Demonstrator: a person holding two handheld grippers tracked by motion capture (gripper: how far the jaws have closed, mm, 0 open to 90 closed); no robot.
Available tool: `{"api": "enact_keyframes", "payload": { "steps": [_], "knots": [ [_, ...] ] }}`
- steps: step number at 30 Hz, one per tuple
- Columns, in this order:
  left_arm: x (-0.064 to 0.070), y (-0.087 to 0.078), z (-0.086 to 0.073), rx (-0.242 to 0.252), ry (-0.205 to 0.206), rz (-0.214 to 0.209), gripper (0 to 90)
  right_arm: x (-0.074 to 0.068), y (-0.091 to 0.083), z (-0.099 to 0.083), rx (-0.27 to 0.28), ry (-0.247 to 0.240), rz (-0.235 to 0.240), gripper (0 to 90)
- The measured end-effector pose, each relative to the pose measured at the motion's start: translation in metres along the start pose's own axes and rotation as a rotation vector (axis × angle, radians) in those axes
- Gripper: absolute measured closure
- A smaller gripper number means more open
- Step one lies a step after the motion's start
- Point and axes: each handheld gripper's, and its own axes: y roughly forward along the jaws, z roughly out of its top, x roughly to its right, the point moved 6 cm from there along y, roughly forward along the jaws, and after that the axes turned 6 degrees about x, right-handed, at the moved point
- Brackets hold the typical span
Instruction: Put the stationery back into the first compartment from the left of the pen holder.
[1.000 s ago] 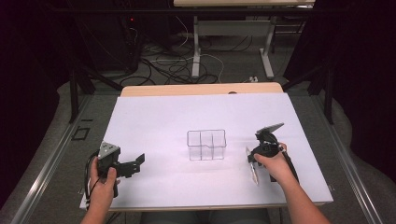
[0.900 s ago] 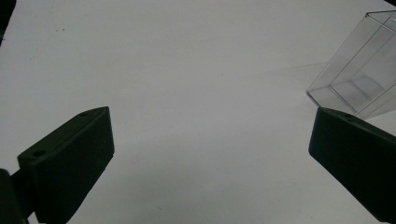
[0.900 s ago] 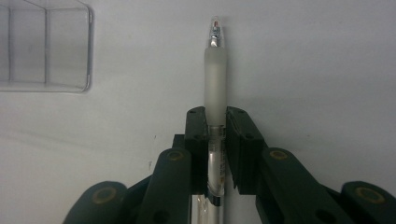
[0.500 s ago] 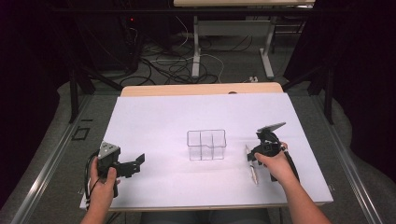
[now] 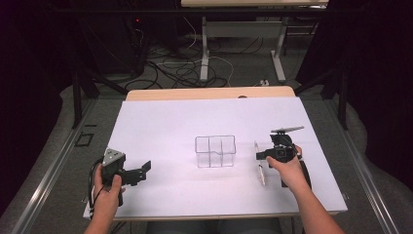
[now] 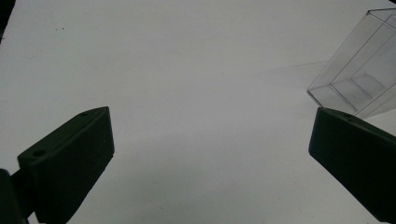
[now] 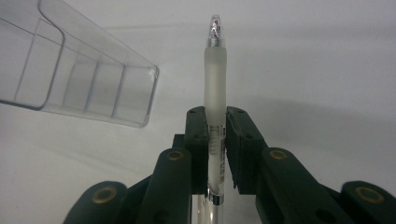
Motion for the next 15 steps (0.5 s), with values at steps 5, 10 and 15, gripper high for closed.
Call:
{"api": "enact_keyframes", "payload": {
  "steps": [5, 10, 15],
  "knots": [
    [0.000, 0.000, 0.000, -0.002, 0.001, -0.001, 0.2, -0.005, -0.006, 0.005, 0.075, -0.029, 0.001, 79.7],
    [0.000, 0.000, 0.000, -0.004, -0.001, -0.002, 0.2, -0.010, -0.011, 0.008, 0.141, -0.065, 0.008, 79.7],
    [0.001, 0.001, -0.001, -0.010, -0.005, -0.008, 0.2, -0.016, -0.015, 0.011, 0.207, -0.099, 0.006, 79.7]
  ]
}}
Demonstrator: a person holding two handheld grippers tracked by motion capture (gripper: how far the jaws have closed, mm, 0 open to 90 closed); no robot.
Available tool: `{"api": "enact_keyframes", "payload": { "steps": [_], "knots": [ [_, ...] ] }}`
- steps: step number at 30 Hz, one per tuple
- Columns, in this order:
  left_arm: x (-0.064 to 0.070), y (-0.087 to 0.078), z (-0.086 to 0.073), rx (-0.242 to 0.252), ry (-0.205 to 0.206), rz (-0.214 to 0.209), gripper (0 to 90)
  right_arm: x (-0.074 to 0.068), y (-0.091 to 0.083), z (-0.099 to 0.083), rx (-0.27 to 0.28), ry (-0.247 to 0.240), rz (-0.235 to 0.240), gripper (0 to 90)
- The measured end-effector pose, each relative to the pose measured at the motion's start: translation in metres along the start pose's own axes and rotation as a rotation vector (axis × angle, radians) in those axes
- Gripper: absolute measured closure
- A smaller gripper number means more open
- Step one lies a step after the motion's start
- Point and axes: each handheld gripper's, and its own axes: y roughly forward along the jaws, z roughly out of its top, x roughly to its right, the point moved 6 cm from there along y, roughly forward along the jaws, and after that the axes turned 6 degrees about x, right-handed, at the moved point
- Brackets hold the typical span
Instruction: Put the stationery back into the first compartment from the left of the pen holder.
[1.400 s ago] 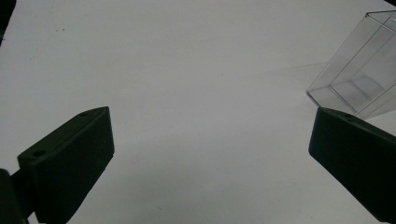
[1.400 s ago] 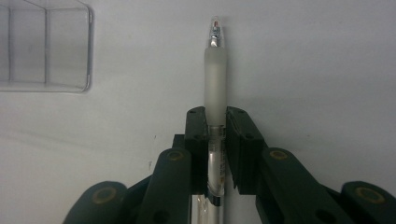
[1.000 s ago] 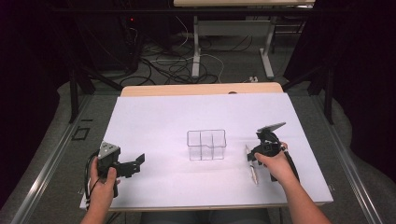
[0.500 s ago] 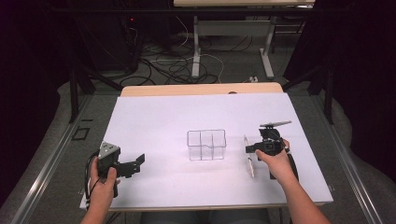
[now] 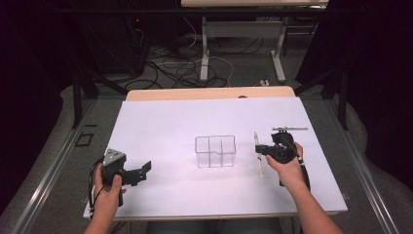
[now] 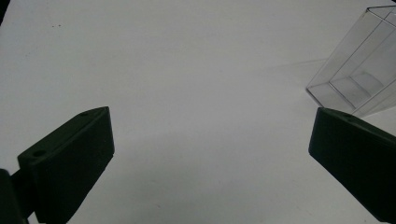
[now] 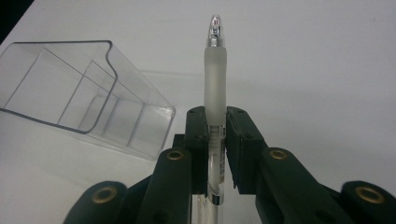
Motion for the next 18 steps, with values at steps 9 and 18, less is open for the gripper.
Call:
{"api": "enact_keyframes", "payload": {
  "steps": [9, 18],
  "knots": [
    [0.001, 0.001, 0.000, -0.002, -0.023, -0.019, 0.2, -0.015, -0.010, 0.007, 0.121, -0.077, 0.018, 79.7],
    [0.008, 0.002, 0.003, 0.028, -0.093, -0.094, 0.2, -0.033, -0.020, 0.012, 0.205, -0.132, 0.052, 79.7]
  ]
}}
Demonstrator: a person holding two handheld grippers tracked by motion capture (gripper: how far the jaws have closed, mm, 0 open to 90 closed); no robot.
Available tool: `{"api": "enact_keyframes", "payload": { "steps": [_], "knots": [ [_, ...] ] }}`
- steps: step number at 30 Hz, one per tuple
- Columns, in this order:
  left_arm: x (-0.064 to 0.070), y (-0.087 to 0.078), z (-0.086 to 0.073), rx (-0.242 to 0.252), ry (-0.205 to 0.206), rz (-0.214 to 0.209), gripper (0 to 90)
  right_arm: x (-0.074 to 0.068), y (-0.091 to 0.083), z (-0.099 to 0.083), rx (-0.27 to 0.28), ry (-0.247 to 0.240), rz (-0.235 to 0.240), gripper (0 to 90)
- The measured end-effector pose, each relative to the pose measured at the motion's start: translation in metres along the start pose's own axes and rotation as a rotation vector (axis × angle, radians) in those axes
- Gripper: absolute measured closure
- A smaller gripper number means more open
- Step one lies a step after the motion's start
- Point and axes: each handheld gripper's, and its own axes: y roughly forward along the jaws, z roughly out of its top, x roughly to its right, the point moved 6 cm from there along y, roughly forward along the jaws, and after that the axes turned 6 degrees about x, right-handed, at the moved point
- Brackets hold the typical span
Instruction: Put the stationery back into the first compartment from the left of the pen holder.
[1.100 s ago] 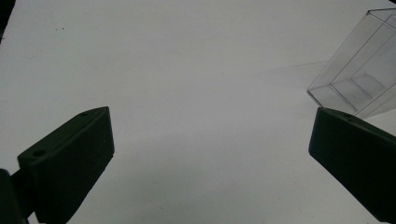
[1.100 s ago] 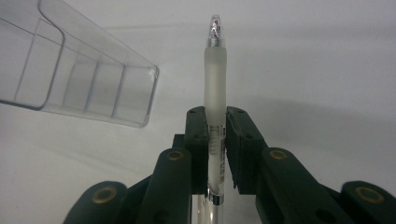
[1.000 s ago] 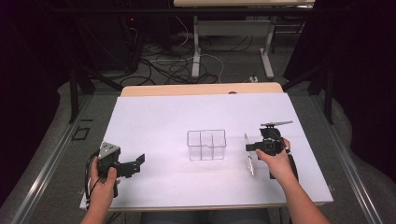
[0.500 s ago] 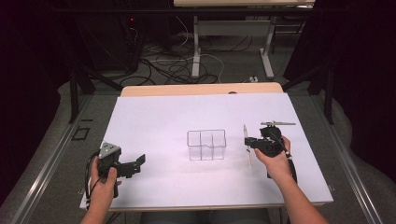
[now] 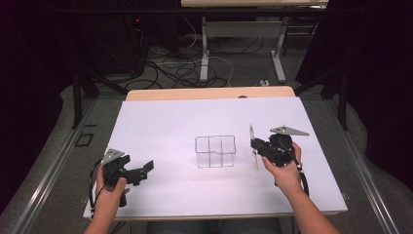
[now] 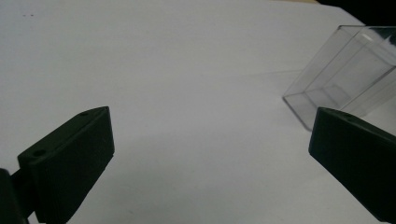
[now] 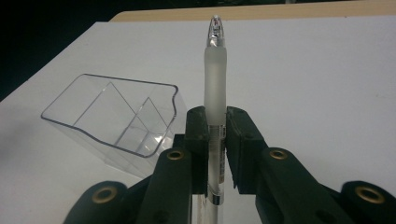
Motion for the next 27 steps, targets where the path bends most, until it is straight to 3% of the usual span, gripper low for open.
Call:
{"api": "enact_keyframes", "payload": {
  "steps": [3, 7, 13, 19, 27],
  "knots": [
    [0.009, 0.000, 0.001, -0.002, 0.006, -0.049, 0.2, -0.007, -0.002, 0.001, 0.011, -0.014, 0.019, 79.7],
    [0.025, 0.002, 0.001, -0.021, 0.048, -0.111, 1.3, -0.014, -0.003, 0.001, 0.015, -0.031, 0.041, 79.7],
    [0.052, 0.007, 0.005, -0.009, 0.082, -0.165, 16.1, -0.028, -0.003, 0.000, 0.020, -0.050, 0.081, 79.7],
    [0.066, 0.011, 0.011, -0.009, 0.063, -0.202, 18.1, -0.040, 0.000, -0.002, 0.019, -0.070, 0.105, 79.7],
    [0.083, 0.017, 0.021, -0.017, 0.039, -0.238, 30.7, -0.059, 0.004, 0.004, 0.046, -0.126, 0.137, 79.7]
  ]
}}
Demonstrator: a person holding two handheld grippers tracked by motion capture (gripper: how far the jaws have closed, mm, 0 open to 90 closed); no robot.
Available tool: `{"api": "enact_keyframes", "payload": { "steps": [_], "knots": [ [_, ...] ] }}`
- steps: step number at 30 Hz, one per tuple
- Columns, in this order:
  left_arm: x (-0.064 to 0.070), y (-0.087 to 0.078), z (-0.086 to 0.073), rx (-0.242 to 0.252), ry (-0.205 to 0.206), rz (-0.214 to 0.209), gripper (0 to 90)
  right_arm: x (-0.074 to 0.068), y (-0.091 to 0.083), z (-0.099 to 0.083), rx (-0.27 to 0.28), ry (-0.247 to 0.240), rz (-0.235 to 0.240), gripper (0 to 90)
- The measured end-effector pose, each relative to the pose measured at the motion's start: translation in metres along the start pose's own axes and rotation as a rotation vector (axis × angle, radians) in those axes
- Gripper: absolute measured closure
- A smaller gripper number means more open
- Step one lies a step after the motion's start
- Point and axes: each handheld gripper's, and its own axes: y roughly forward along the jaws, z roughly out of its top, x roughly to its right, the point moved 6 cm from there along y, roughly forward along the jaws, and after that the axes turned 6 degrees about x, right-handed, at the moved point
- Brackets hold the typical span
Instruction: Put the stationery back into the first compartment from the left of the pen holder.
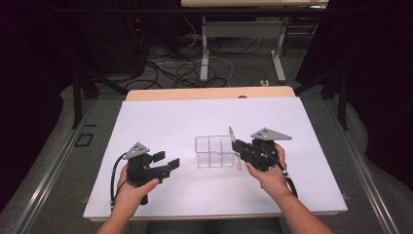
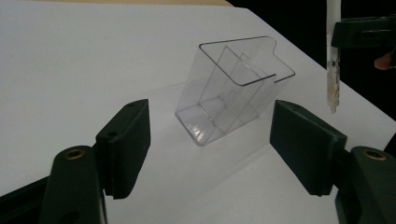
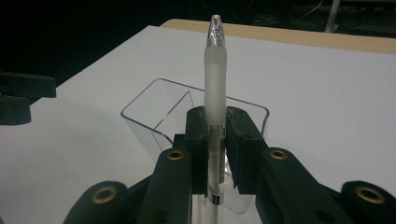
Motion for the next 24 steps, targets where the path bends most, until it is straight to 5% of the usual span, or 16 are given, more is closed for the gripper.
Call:
{"api": "enact_keyframes", "payload": {
  "steps": [17, 24],
  "knots": [
    [0.035, 0.029, 0.025, -0.032, 0.035, -0.092, 38.5, -0.024, 0.009, 0.017, 0.030, -0.041, 0.047, 79.7],
    [0.044, 0.034, 0.035, -0.026, -0.032, -0.161, 44.8, -0.033, 0.014, 0.017, 0.022, -0.066, 0.061, 79.7]
  ]
}}
